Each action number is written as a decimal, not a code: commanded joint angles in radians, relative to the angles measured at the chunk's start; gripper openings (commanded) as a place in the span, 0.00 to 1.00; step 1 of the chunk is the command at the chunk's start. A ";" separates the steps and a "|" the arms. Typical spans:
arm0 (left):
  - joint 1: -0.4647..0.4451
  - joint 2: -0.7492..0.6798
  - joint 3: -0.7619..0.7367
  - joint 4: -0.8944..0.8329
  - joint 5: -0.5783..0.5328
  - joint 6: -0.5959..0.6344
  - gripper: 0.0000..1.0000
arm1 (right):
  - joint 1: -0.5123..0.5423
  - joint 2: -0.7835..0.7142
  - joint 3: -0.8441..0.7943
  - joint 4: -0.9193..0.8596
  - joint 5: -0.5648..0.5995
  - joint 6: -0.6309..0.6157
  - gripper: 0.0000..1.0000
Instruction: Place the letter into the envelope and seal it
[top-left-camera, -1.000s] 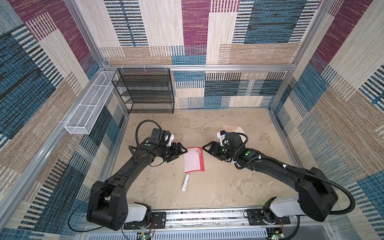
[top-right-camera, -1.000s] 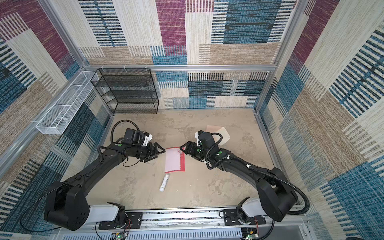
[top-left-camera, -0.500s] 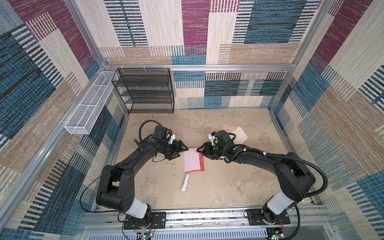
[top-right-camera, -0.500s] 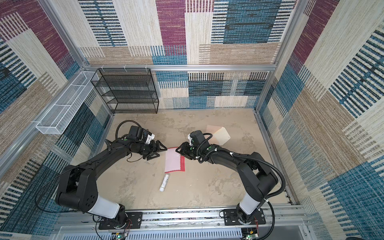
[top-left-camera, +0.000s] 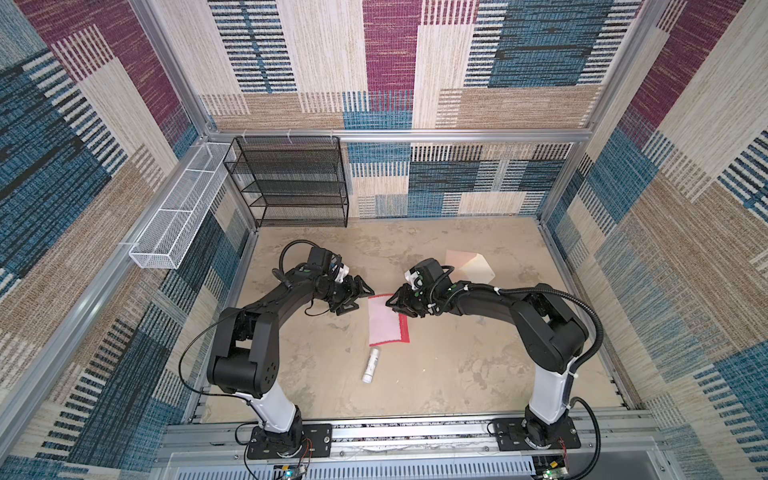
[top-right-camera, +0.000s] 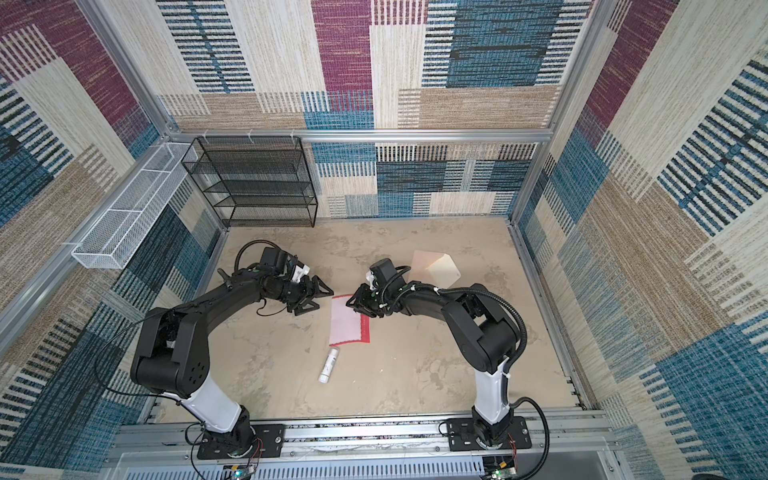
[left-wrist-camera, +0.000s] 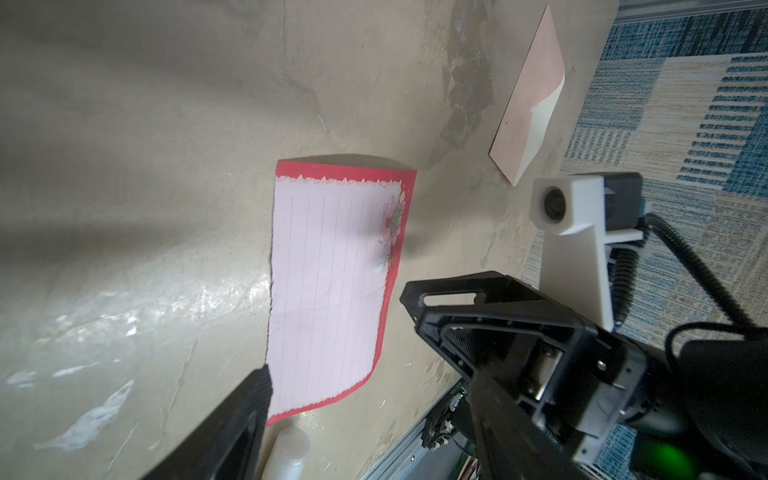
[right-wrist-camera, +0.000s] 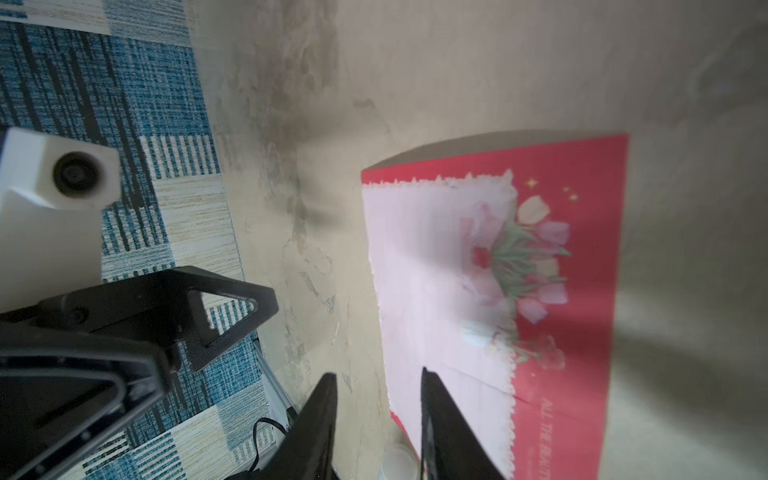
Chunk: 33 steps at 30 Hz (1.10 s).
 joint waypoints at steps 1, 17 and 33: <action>0.001 0.031 0.023 -0.004 0.020 0.052 0.78 | -0.010 0.018 0.003 -0.040 -0.013 -0.030 0.36; 0.002 0.247 0.216 -0.146 -0.030 0.236 0.78 | -0.053 0.098 -0.016 -0.164 -0.006 -0.127 0.34; 0.004 0.378 0.264 -0.146 0.016 0.272 0.72 | -0.077 0.100 -0.051 -0.185 0.001 -0.127 0.26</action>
